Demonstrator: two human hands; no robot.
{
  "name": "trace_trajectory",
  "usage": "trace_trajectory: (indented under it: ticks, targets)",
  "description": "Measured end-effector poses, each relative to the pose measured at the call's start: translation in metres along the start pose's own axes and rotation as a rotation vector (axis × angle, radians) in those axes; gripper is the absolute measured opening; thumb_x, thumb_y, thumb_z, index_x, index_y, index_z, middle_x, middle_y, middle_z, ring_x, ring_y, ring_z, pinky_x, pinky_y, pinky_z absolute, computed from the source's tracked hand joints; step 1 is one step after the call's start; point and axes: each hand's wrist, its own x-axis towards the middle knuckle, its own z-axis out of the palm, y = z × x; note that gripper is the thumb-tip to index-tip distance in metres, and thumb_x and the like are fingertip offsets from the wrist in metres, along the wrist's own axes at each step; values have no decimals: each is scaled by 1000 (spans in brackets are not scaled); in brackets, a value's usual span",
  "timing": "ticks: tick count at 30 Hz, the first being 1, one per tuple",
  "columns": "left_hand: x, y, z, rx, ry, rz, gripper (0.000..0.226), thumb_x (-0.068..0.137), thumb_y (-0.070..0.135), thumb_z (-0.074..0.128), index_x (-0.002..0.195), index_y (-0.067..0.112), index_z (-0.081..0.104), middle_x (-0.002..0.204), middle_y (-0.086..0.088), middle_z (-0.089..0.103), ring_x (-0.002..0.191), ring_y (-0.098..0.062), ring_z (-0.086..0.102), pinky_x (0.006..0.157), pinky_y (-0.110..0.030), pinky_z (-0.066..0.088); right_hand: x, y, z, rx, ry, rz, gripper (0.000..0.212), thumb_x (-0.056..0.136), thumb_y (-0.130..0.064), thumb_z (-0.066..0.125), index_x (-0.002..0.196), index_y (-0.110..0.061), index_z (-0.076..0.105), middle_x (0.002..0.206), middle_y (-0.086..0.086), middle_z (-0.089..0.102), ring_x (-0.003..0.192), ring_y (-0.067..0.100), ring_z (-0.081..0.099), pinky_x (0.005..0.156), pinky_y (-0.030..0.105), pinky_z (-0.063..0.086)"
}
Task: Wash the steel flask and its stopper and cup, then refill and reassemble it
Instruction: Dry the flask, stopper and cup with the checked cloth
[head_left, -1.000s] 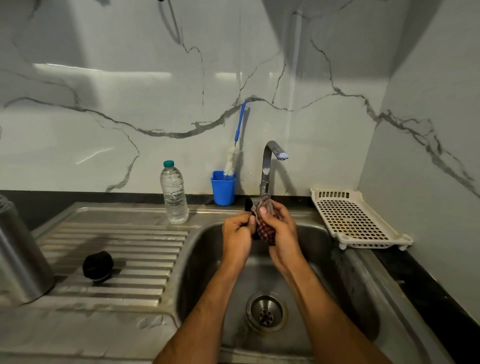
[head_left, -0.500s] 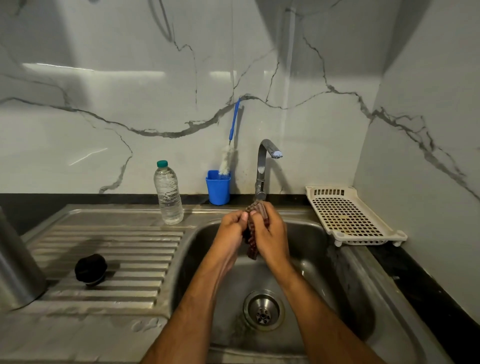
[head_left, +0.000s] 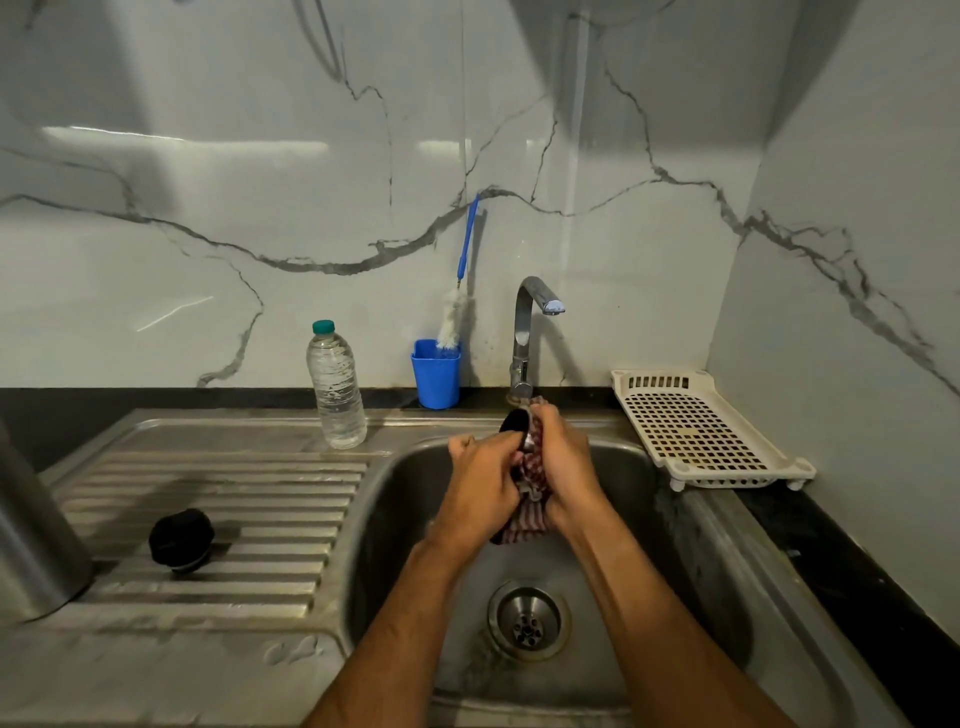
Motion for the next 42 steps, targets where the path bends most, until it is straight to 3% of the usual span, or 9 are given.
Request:
trace_trajectory:
  ticks: [2, 7, 12, 16, 22, 28, 33, 39, 42]
  targets:
    - [1, -2, 3, 24, -59, -7, 16, 102, 21, 50, 102, 25, 66, 101, 3, 68, 101, -13, 58, 95, -31, 37, -1, -3, -4, 63, -22, 102, 30, 99, -39, 57, 101, -13, 72, 93, 11, 76, 85, 22, 72, 71, 31, 55]
    - [7, 7, -2, -385, 26, -264, 28, 108, 16, 42, 93, 10, 65, 87, -4, 67, 86, -15, 65, 81, -28, 52, -4, 10, 2, -325, 89, -321, 27, 101, -39, 53, 88, -20, 68, 79, 4, 69, 74, 13, 65, 69, 27, 49]
    - [2, -4, -1, 67, -79, 16, 20, 102, 13, 50, 97, 26, 64, 98, 9, 66, 97, -10, 58, 93, -29, 31, 1, -2, -6, 60, -32, 151, 32, 97, -42, 58, 105, -14, 72, 96, 10, 76, 92, 24, 72, 82, 37, 57]
    - [8, 2, -1, -504, 19, -251, 34, 108, 15, 40, 83, 15, 63, 81, -2, 66, 82, -13, 64, 81, -30, 51, 0, 12, -2, -333, 79, -288, 29, 101, -39, 52, 86, -20, 67, 76, 2, 67, 69, 8, 62, 68, 25, 50]
    - [3, -9, 2, 229, 1, 142, 17, 99, 15, 51, 97, 26, 64, 97, 12, 65, 90, -5, 56, 91, -31, 30, -3, -6, -7, 233, -87, 304, 36, 98, -43, 56, 106, -13, 74, 102, 13, 77, 98, 25, 72, 93, 42, 57]
    - [7, 3, 6, -373, 73, -265, 32, 108, 17, 42, 82, 17, 61, 80, -2, 63, 80, -14, 61, 74, -24, 49, -4, 13, 1, -311, 105, -309, 26, 102, -37, 51, 88, -21, 66, 79, 1, 68, 74, 11, 65, 68, 25, 52]
    - [3, -12, -1, 153, -64, 48, 29, 101, 16, 51, 84, 39, 58, 88, 16, 63, 93, -10, 59, 95, -32, 30, -2, -1, -11, 177, -117, 332, 36, 96, -46, 57, 102, -14, 73, 100, 13, 77, 98, 27, 72, 92, 43, 57]
    - [7, -6, 3, -295, 87, -215, 33, 106, 14, 45, 79, 14, 64, 80, -4, 67, 80, -16, 63, 88, -43, 50, -5, 16, 4, -330, 150, -242, 30, 102, -41, 48, 86, -22, 66, 78, 2, 68, 75, 13, 67, 70, 30, 53]
    - [4, -11, -2, 158, 5, 48, 26, 98, 9, 52, 87, 28, 66, 83, 15, 65, 84, -8, 59, 92, -33, 33, 0, 8, -4, 39, 26, 188, 34, 100, -41, 52, 101, -13, 72, 95, 13, 76, 92, 25, 73, 83, 39, 60]
